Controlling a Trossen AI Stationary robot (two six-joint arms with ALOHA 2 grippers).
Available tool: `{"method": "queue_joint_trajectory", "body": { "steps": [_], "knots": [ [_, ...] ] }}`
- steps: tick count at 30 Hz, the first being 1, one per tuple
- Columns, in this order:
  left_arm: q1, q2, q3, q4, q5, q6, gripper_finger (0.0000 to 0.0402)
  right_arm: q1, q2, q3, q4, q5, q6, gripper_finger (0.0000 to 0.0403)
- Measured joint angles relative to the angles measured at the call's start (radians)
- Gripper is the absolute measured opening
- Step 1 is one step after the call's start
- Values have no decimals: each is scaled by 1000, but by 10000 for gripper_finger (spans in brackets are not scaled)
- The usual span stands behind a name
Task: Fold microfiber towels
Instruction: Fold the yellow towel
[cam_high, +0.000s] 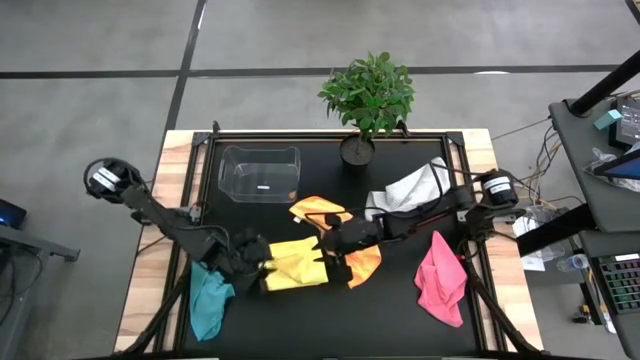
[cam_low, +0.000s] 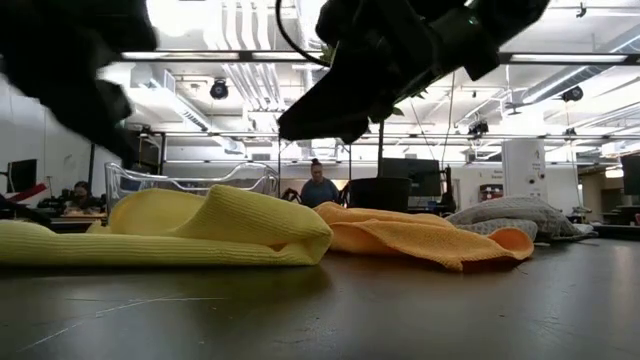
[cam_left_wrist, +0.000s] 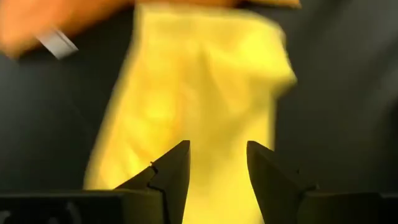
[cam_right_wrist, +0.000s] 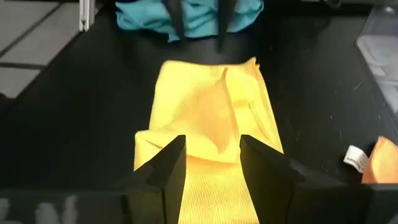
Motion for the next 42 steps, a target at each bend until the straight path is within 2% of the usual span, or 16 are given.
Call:
{"method": "queue_joint_trajectory", "body": {
  "steps": [6,9,12,20,24,28,32,38,42],
  "knots": [
    [132,25,-8,112,-25,143,143,0,-17,-29,30,-1,14,129],
    [167,67,-9,187,23,227,143,0,-17,-37,27,-1,24,124],
    [184,121,-7,222,67,251,143,0,-17,-39,28,-1,31,121],
    [186,220,3,242,78,252,136,0,-17,-45,27,0,48,121],
    [185,220,22,249,139,293,95,0,-17,-45,27,0,49,121],
    [171,220,33,240,194,376,18,0,-17,-44,27,0,59,121],
    [154,196,57,166,203,391,7,0,-16,-47,26,0,74,121],
    [104,127,109,-98,204,385,3,6,-16,-49,25,0,74,122],
    [72,81,115,-152,205,382,3,15,-10,-52,22,-1,72,118]
  ]
}}
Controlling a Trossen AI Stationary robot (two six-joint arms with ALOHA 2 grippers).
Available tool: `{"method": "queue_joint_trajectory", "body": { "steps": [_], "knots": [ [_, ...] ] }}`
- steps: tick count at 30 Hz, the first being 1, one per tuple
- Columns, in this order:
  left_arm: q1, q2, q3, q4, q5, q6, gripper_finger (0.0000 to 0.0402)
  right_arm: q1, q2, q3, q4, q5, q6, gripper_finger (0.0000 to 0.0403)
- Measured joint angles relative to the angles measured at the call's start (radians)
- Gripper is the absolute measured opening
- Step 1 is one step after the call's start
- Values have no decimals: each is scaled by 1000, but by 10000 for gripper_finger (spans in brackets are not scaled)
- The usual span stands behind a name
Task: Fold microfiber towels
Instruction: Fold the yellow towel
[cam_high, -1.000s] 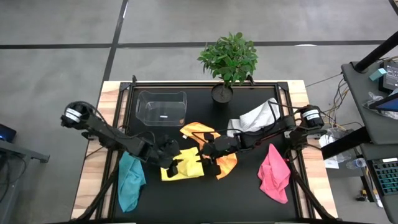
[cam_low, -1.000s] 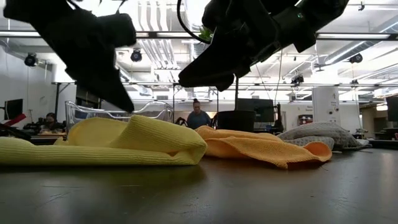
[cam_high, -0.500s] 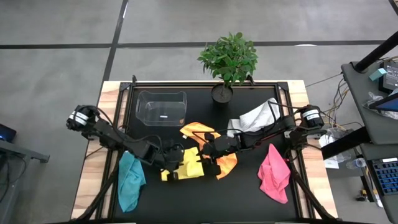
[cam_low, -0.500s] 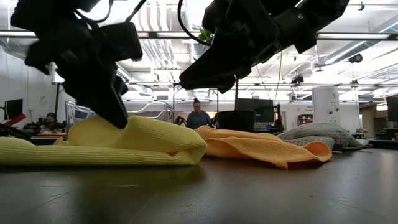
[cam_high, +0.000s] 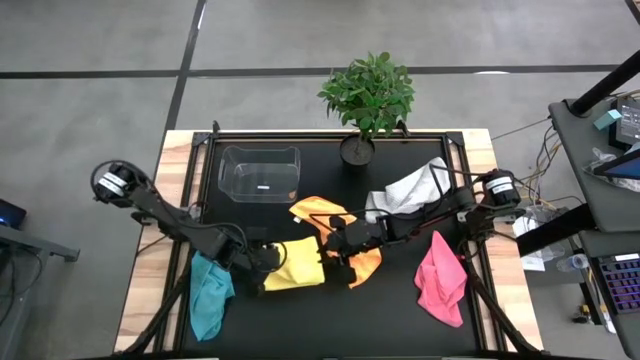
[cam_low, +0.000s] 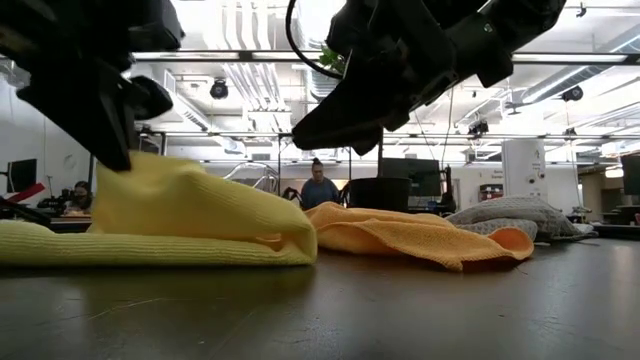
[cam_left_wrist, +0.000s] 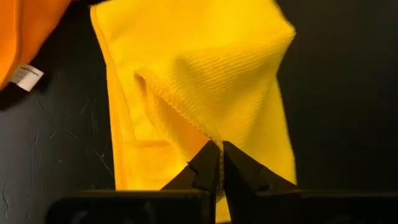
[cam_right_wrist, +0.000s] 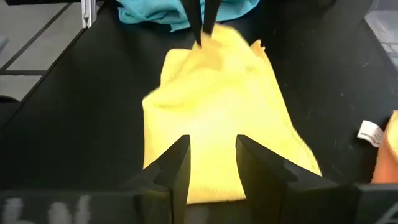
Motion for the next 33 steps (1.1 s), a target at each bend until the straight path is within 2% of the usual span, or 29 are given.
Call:
{"method": "queue_joint_trajectory", "body": {
  "steps": [4,8,11,16,21,28,33],
  "knots": [
    [-27,-32,0,0,5,-10,3,7,0,-6,0,0,7,120],
    [-52,-43,-3,-39,59,-106,4,9,0,-10,-3,0,10,120],
    [-65,-26,-9,-53,37,-169,4,12,0,-11,-2,0,9,116],
    [-64,25,-21,-54,24,-167,11,13,0,-11,3,0,17,118],
    [-64,42,-21,-52,100,-169,56,20,0,-11,14,-1,30,116],
    [-85,26,-21,-51,111,-182,138,-7,1,9,40,-9,49,135],
    [-110,26,-21,-51,114,-183,163,-39,60,86,43,-9,-9,155]
  ]
}}
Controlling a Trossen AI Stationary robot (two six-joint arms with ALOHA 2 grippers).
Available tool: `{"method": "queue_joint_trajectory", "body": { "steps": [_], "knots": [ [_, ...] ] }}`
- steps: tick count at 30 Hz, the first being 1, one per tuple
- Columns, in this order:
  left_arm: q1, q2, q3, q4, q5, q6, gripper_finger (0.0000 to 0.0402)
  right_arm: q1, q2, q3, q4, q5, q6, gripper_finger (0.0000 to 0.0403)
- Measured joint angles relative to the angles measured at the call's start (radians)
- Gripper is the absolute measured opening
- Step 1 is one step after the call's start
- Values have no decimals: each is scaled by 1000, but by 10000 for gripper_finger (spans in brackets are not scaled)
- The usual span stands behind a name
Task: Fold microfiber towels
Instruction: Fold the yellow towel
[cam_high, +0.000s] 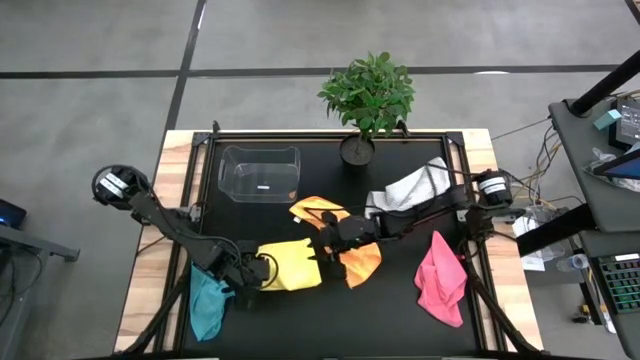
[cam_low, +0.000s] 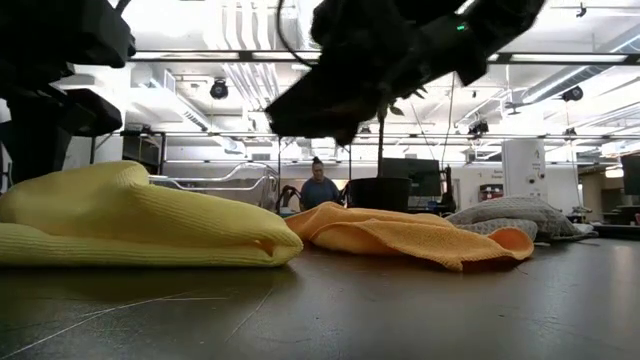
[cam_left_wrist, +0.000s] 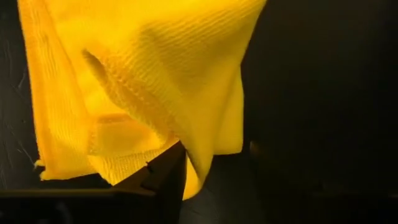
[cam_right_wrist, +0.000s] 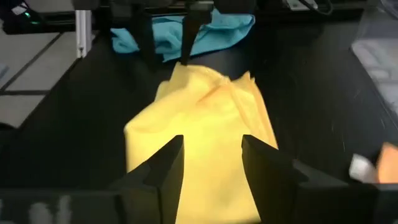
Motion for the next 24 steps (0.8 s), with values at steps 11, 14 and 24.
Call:
{"method": "queue_joint_trajectory", "body": {
  "steps": [11,14,24],
  "knots": [
    [-13,0,0,1,-40,1,160,-105,208,207,-71,-79,-77,150],
    [-23,0,0,5,-40,1,143,-126,268,249,-77,-184,-53,144],
    [-28,0,0,1,-41,0,69,-130,372,336,-187,-229,-42,140]
  ]
}}
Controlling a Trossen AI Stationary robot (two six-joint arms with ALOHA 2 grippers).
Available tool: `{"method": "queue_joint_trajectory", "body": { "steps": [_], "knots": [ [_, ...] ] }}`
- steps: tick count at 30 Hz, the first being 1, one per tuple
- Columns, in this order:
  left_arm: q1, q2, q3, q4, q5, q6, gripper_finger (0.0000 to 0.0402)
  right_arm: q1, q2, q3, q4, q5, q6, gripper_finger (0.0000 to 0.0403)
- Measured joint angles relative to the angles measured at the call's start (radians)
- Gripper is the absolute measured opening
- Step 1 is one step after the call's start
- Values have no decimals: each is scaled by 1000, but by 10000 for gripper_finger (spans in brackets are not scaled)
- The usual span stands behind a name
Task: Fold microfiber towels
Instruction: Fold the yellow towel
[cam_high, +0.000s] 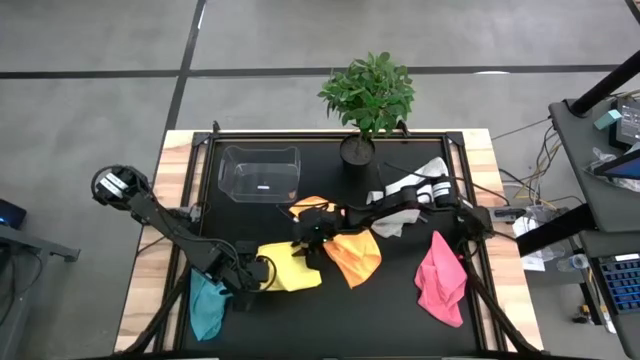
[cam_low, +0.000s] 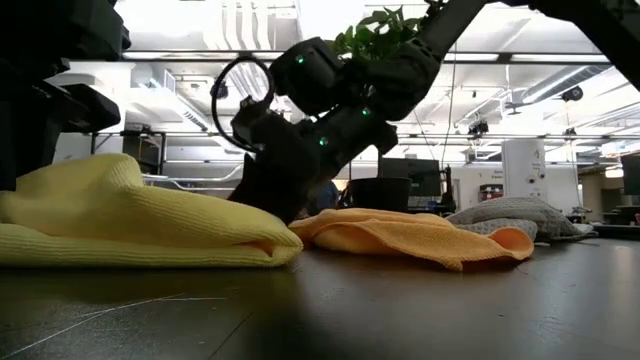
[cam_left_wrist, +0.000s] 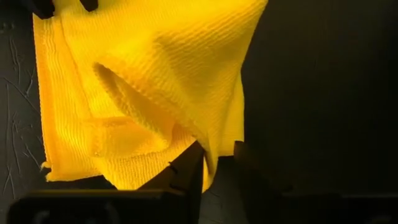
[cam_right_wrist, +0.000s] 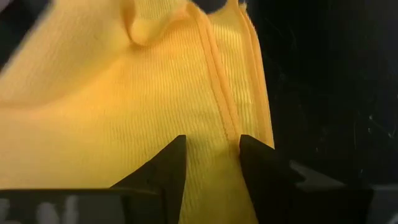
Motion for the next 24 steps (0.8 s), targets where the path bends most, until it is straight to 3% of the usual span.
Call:
{"method": "queue_joint_trajectory", "body": {
  "steps": [7,14,24],
  "knots": [
    [-1,0,0,-2,0,0,33,0,-14,9,-42,0,-20,133],
    [-41,0,-4,-7,-1,0,3,0,-15,9,-63,0,-39,22],
    [-62,0,-18,-11,-82,-1,0,1,-105,7,-163,5,-80,9]
  ]
}}
